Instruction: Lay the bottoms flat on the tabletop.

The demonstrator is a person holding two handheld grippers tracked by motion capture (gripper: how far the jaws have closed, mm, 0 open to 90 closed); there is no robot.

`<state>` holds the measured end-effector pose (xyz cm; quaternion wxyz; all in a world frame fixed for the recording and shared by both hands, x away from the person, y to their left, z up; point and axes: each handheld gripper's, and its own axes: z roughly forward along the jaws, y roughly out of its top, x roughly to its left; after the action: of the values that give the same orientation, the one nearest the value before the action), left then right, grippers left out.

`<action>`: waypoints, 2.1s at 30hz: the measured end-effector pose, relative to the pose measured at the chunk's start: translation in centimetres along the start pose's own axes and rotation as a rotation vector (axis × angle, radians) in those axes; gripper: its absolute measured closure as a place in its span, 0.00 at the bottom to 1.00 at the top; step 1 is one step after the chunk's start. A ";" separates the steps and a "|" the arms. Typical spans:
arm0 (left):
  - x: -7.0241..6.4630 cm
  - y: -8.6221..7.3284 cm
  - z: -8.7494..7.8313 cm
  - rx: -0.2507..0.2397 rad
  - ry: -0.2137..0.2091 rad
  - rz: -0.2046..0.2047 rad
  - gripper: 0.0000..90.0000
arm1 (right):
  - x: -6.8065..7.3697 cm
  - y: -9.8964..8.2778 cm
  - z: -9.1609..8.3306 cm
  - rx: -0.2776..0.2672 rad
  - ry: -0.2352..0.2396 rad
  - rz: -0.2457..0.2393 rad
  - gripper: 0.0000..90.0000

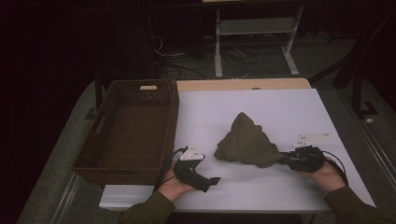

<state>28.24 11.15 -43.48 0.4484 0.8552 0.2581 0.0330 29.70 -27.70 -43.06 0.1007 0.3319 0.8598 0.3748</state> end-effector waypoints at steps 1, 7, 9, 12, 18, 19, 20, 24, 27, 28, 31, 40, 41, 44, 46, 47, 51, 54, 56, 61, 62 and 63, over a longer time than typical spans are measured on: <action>0.0 0.0 0.0 -0.001 0.000 0.000 0.00 | -0.1 -0.1 -0.1 -0.001 -0.003 0.003 0.84; 0.0 0.0 0.0 0.000 -0.001 0.000 0.00 | -0.7 -0.3 -0.6 0.000 -0.019 0.016 0.84; 0.0 0.0 0.0 -0.001 -0.001 0.001 0.00 | -0.8 -0.4 -0.8 0.002 -0.024 0.023 0.84; 0.0 0.0 0.0 -0.003 -0.001 0.000 0.00 | -1.2 -0.6 -1.0 0.005 -0.034 0.032 0.84; 0.0 0.0 0.0 -0.003 0.000 0.001 0.00 | -1.6 -0.8 -1.3 0.004 -0.049 0.041 0.84; 0.0 0.0 0.0 -0.002 0.000 0.001 0.00 | -1.7 -0.8 -1.3 0.003 -0.052 0.045 0.84; 0.0 0.0 0.0 -0.002 0.000 0.001 0.00 | -1.8 -0.9 -1.4 0.003 -0.056 0.050 0.84; 0.0 0.0 0.0 -0.001 -0.001 0.002 0.00 | -2.5 -1.1 -1.7 -0.002 -0.072 0.065 0.84; 0.0 0.0 0.0 -0.001 -0.001 0.002 0.00 | -2.8 -1.1 -1.8 -0.004 -0.079 0.068 0.84; 0.0 0.0 -0.1 -0.001 -0.001 0.002 0.00 | -3.0 -1.2 -1.9 -0.005 -0.084 0.075 0.84; 0.0 0.0 -0.1 -0.001 0.000 0.002 0.00 | -3.2 -1.3 -2.0 -0.006 -0.089 0.080 0.84; 0.0 0.0 -0.1 -0.002 0.000 0.002 0.00 | -4.4 -1.6 -2.3 -0.005 -0.119 0.104 0.85; 0.0 0.0 0.0 -0.002 0.000 0.002 0.00 | -4.5 -1.7 -2.3 -0.003 -0.121 0.106 0.85; 0.0 0.0 0.0 -0.002 0.000 0.003 0.00 | -4.7 -1.8 -2.3 0.000 -0.127 0.112 0.85; 0.0 0.0 0.0 -0.001 0.000 0.004 0.00 | -4.7 -1.8 -2.3 -0.002 -0.125 0.115 0.85; 0.0 0.0 0.0 0.000 0.000 0.004 0.00 | -4.8 -1.8 -2.3 0.000 -0.124 0.114 0.85; 0.0 0.0 0.0 -0.001 0.000 0.004 0.00 | -4.7 -1.8 -2.3 -0.005 -0.124 0.114 0.82; 0.0 0.0 -0.1 0.001 0.000 0.004 0.00 | -4.7 -1.9 -2.4 -0.011 -0.127 0.125 0.74; 0.0 0.0 -0.1 0.000 0.000 0.003 0.00 | -4.6 -2.1 -2.5 -0.016 -0.128 0.127 0.71; 0.0 0.0 -0.1 -0.003 -0.001 0.001 0.00 | -4.4 -2.8 -3.3 -0.019 -0.131 0.137 0.62; 0.0 0.1 0.0 -0.004 -0.001 0.000 0.00 | -4.3 -2.9 -3.5 -0.019 -0.136 0.137 0.61; 0.0 0.1 0.0 -0.005 -0.001 -0.001 0.00 | -4.2 -3.0 -3.6 -0.019 -0.143 0.136 0.60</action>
<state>28.26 11.16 -43.41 0.4505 0.8540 0.2580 0.0330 29.84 -34.00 -43.00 0.1395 0.4144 0.8223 0.3642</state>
